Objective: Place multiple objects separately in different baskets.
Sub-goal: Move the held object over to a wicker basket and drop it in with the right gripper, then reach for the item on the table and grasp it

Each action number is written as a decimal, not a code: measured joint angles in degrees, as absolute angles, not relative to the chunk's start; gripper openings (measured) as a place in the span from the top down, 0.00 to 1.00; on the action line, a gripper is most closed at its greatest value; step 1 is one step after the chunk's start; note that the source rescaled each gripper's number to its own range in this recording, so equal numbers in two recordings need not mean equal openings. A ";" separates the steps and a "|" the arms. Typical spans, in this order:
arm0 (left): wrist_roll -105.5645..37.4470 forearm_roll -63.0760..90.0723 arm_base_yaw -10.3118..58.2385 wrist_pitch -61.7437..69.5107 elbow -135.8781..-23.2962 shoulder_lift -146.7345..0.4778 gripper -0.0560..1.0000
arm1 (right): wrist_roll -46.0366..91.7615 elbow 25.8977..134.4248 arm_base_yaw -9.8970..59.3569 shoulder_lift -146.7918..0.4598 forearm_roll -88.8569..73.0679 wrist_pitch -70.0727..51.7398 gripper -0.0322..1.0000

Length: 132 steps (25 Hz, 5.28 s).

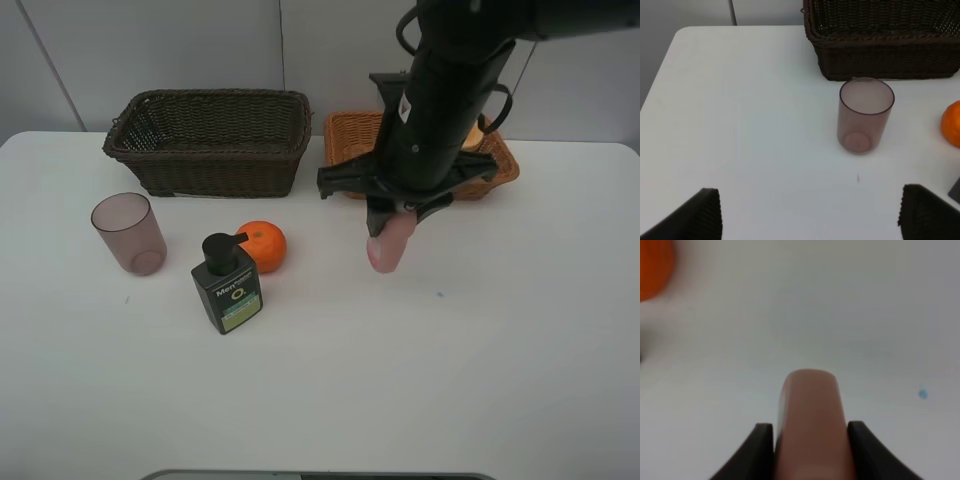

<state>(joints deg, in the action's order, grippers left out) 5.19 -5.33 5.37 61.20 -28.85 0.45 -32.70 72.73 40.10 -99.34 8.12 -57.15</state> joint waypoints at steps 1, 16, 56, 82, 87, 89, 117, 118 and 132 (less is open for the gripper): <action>5.19 -5.33 5.37 61.20 -28.85 0.45 0.08 | -31.73 73.80 40.10 -99.34 8.24 -57.15 0.96; 5.19 -5.33 5.37 61.20 -28.85 0.45 0.08 | -23.22 93.33 40.16 -112.10 11.64 -63.59 0.96; 5.19 -5.33 5.37 61.20 -28.85 0.45 0.08 | -20.09 119.81 36.84 -139.27 16.66 -26.39 0.81; 5.19 -5.33 5.37 61.20 -28.85 0.45 0.08 | -13.56 119.92 37.11 -129.28 10.71 -55.25 0.00; 5.19 -5.33 5.37 61.20 -28.85 0.45 0.08 | -10.94 117.99 36.26 -125.08 6.92 -67.50 0.00; 5.19 -5.33 5.37 61.20 -28.85 0.45 0.08 | -10.83 113.89 35.21 -122.22 6.73 -69.00 0.00; 5.19 -5.33 5.37 61.20 -28.85 0.45 0.08 | -12.35 50.82 4.28 -36.16 7.83 -67.49 0.00; 5.19 -5.33 5.37 61.20 -28.85 0.45 0.08 | -12.35 50.19 4.28 -33.60 7.63 -68.09 0.00; 5.19 -5.33 5.37 61.20 -28.85 0.45 0.08 | -11.28 48.52 4.28 -5.92 7.20 -70.12 0.00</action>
<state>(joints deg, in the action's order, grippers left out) 5.19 -5.33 5.37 61.20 -28.85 0.45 -11.28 48.52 4.28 -5.91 7.20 -70.12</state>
